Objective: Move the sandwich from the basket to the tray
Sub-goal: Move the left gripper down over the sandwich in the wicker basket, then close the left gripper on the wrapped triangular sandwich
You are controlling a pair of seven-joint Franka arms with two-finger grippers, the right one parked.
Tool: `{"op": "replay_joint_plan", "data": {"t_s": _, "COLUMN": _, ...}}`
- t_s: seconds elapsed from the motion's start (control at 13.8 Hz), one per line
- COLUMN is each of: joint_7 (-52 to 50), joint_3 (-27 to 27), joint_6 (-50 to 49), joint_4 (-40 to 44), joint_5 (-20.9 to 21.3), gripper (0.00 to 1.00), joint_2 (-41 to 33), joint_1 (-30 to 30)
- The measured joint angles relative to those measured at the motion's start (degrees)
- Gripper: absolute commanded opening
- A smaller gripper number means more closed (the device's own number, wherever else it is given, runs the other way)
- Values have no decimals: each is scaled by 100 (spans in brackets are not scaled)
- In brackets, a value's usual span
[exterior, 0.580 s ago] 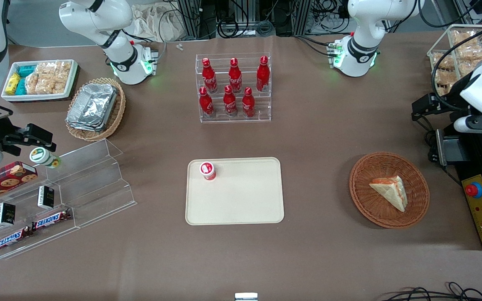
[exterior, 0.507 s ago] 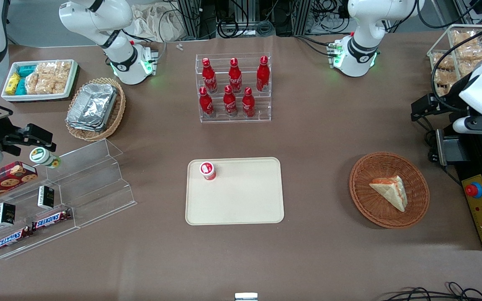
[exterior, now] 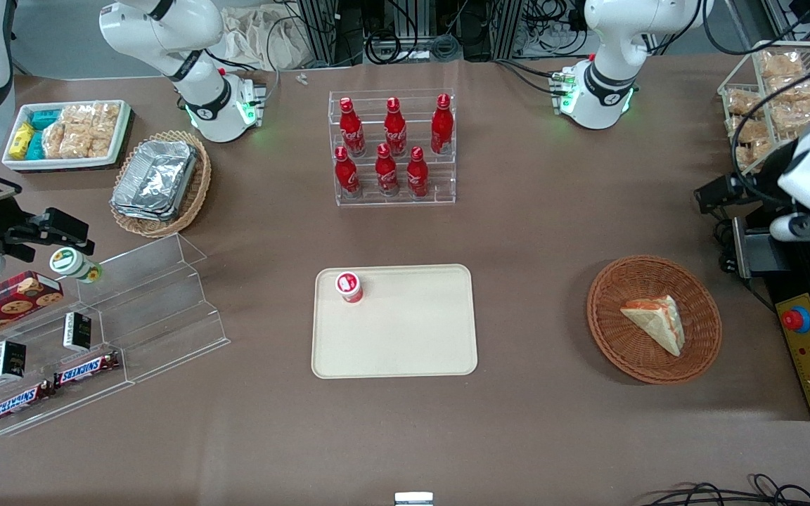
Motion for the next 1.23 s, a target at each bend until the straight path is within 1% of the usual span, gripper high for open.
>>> {"op": "replay_joint_plan", "data": {"t_s": 0.22, "joint_7": -1684, "joint_3": 16, "joint_6": 719, "joint_4": -15, "joint_5": 6, "gripper": 100, "joint_2": 511, "joint_1": 12}}
{"op": "replay_joint_plan", "data": {"t_s": 0.43, "joint_7": -2653, "joint_3": 28, "joint_6": 1121, "joint_4": -134, "joint_5": 8, "gripper": 100, "joint_2": 1012, "joint_1": 42}}
{"op": "replay_joint_plan", "data": {"t_s": 0.51, "joint_7": -2966, "joint_3": 35, "joint_6": 1438, "joint_4": -304, "joint_5": 7, "gripper": 100, "joint_2": 1236, "joint_1": 59}}
{"op": "replay_joint_plan", "data": {"t_s": 0.72, "joint_7": -3332, "joint_3": 52, "joint_6": 2582, "joint_4": -880, "joint_5": 7, "gripper": 100, "joint_2": 1638, "joint_1": 79}}
{"op": "replay_joint_plan", "data": {"t_s": 0.94, "joint_7": -3407, "joint_3": 65, "joint_6": 3766, "joint_4": -1620, "joint_5": 4, "gripper": 100, "joint_2": 1777, "joint_1": 242}}
{"op": "replay_joint_plan", "data": {"t_s": 1.16, "joint_7": -3407, "joint_3": 65, "joint_6": 4453, "joint_4": -2060, "joint_5": -4, "gripper": 99, "joint_2": 1896, "joint_1": 373}}
{"op": "replay_joint_plan", "data": {"t_s": 1.23, "joint_7": -3407, "joint_3": 65, "joint_6": 4542, "joint_4": -2096, "joint_5": -13, "gripper": 94, "joint_2": 1962, "joint_1": 378}}
